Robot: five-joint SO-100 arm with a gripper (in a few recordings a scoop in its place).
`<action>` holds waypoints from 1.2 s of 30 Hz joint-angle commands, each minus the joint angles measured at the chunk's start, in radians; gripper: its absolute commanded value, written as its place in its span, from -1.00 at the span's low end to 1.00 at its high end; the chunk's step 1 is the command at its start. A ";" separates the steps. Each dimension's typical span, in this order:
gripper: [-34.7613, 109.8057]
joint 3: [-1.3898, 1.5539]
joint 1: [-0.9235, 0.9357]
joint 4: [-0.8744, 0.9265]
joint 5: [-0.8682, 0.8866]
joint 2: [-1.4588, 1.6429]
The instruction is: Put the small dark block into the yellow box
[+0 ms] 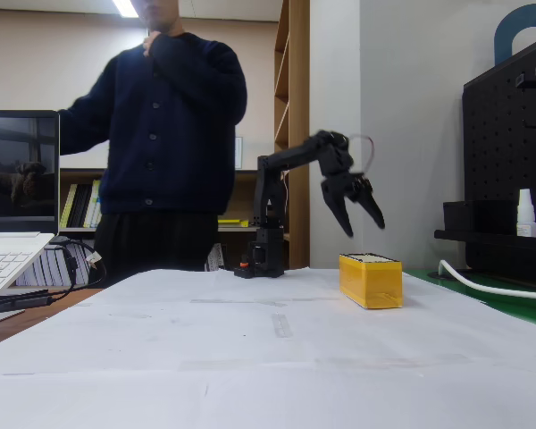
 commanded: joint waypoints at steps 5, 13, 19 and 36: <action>-0.10 -0.314 0.190 -0.044 -0.170 -0.388; -0.19 -0.825 0.333 -0.074 -0.255 -0.857; -0.37 -1.163 0.407 -0.087 -0.308 -1.150; -0.52 -1.660 0.494 -0.037 -0.362 -1.480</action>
